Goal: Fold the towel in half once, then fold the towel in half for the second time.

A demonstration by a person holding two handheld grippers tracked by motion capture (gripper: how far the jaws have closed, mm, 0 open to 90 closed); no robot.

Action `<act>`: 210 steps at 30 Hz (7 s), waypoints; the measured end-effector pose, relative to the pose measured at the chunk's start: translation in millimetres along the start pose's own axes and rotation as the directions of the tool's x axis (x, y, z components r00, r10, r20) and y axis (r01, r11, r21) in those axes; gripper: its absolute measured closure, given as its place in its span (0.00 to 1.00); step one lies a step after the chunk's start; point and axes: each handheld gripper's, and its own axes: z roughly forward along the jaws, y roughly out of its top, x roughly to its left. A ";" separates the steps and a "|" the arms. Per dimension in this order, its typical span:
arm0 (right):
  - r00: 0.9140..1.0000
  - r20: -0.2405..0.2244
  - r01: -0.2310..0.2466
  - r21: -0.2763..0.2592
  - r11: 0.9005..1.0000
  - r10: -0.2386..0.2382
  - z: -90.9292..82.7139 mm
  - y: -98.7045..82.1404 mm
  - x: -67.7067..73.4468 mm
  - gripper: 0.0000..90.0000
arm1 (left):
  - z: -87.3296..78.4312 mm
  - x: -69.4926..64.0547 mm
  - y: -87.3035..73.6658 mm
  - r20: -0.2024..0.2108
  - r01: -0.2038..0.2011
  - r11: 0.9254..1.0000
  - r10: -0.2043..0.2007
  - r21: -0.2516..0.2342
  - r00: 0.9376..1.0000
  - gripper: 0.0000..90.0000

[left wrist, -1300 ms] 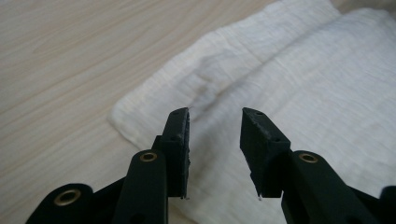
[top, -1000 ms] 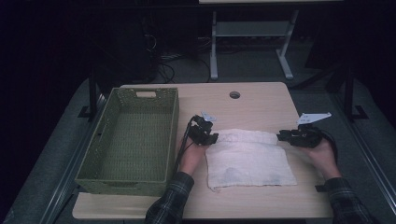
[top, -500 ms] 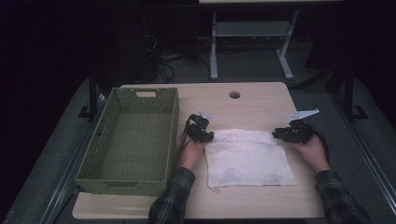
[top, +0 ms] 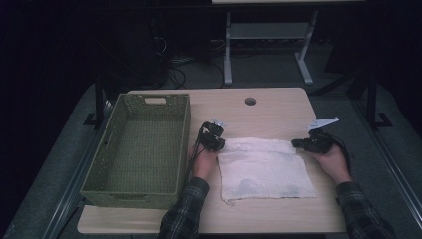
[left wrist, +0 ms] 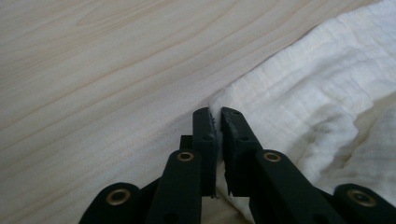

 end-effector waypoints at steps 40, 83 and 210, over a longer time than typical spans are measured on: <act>0.993 0.032 -0.111 -0.059 0.992 0.113 24.1 49.0 -73.8 0.79 | 29.2 42.6 41.0 -0.112 0.121 0.991 -0.127 -0.059 0.986 0.73; 0.995 0.011 -0.100 -0.094 0.991 0.101 15.4 51.7 -63.1 0.97 | 13.8 35.3 50.5 -0.027 0.088 0.989 -0.091 -0.116 0.995 0.98; 0.984 -0.177 0.015 -0.074 0.997 -0.028 -105.6 -111.3 82.9 0.69 | -115.3 -81.7 -111.5 0.188 -0.051 0.994 0.069 -0.098 0.980 0.59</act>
